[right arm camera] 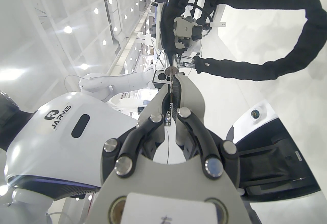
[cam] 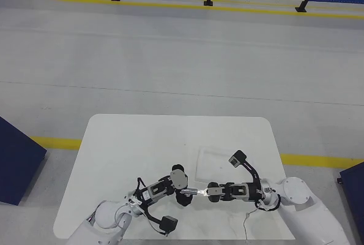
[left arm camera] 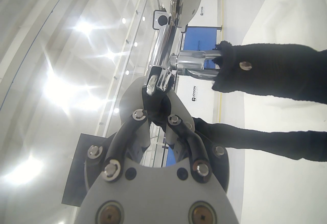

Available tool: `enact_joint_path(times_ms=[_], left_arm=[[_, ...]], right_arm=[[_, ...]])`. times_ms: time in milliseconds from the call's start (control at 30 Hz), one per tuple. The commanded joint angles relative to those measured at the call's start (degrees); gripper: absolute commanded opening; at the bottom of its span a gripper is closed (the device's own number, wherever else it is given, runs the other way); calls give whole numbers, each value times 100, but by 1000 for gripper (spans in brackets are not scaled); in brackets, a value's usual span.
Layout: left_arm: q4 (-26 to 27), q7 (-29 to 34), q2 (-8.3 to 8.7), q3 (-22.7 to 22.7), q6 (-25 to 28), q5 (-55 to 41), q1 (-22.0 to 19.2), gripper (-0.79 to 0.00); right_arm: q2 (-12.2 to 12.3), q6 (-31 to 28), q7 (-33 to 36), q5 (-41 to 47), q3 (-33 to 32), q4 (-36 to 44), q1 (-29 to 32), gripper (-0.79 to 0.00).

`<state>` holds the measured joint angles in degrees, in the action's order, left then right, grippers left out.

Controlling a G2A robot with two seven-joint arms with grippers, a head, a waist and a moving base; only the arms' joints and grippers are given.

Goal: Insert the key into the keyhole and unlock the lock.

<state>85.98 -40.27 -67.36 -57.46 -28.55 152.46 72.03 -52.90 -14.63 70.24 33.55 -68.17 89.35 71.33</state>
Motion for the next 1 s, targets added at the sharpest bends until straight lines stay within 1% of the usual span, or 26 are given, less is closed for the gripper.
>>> enact_joint_path(times_ms=[0,267,433,900,967], left_arm=[[10,20,1,-5,-19,61,3,-785],[62,209,4,-44,-195,401,31,-785],[102,343,0,-47,-292,582,60,-785],[132,389,-7,-46,-381,586,78,-785],[132,389,-7,-46,-381,586,78,-785]], right_arm=[[-9,140,12,74,23,-29,-21,-785],[-51,809,167,507,126,-243,-155,-785],[-75,1350,467,836,213,-415,-265,-785],[-79,1363,525,803,229,-441,-307,-785],[-87,1434,400,829,249,-401,-265,-785]])
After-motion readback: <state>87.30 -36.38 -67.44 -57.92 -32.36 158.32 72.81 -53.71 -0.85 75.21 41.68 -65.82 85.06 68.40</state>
